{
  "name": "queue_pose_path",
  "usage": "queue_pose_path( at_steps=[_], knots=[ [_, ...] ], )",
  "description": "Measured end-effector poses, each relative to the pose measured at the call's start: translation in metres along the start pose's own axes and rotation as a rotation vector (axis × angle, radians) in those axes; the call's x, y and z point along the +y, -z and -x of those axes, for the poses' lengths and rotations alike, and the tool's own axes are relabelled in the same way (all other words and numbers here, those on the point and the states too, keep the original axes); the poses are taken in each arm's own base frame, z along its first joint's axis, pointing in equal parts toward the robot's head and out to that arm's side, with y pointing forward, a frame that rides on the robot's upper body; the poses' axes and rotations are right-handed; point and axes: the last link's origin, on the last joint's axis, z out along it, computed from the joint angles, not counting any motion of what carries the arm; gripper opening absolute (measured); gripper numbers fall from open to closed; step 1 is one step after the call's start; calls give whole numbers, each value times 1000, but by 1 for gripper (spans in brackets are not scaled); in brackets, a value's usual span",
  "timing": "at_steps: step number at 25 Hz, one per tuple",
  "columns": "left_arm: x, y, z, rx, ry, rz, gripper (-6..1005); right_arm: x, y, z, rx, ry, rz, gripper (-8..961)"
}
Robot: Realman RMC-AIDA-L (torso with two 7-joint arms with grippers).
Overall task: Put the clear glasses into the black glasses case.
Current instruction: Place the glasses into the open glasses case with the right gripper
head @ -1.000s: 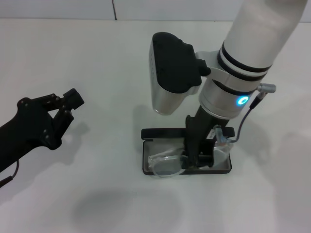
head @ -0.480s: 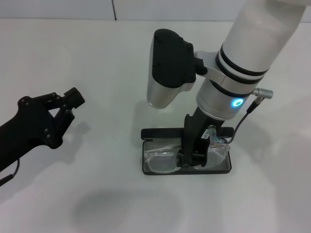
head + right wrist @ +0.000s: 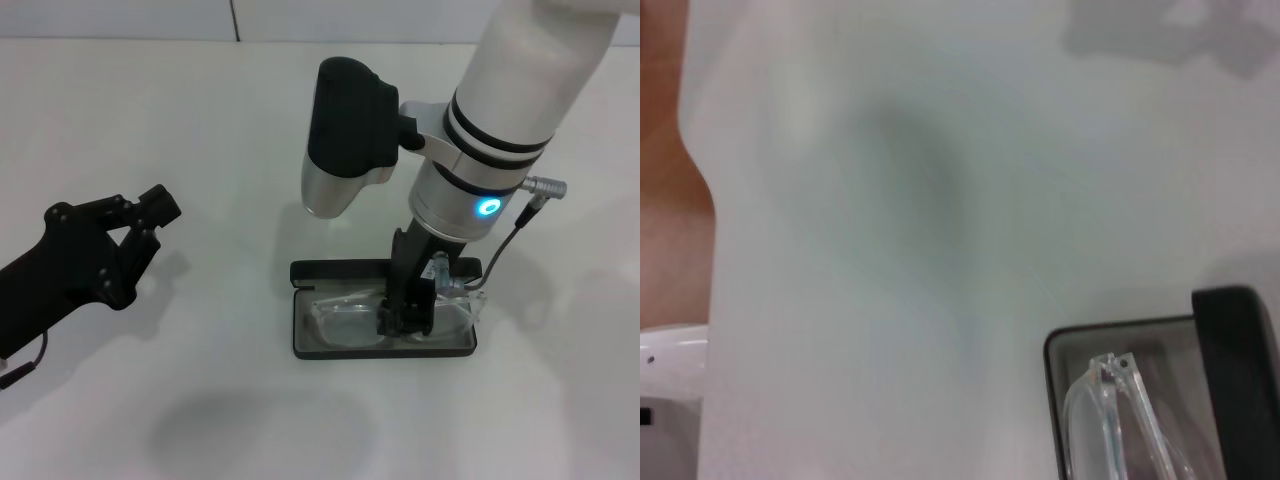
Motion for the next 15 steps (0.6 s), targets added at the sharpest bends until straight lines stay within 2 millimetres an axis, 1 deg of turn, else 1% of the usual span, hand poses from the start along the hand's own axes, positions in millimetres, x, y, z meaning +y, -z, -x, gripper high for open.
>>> queue_pose_path(
  at_steps=[15],
  knots=[
    [0, 0, 2, 1, -1, -8, 70, -1, -4, -1, 4, -1, -10, 158]
  ],
)
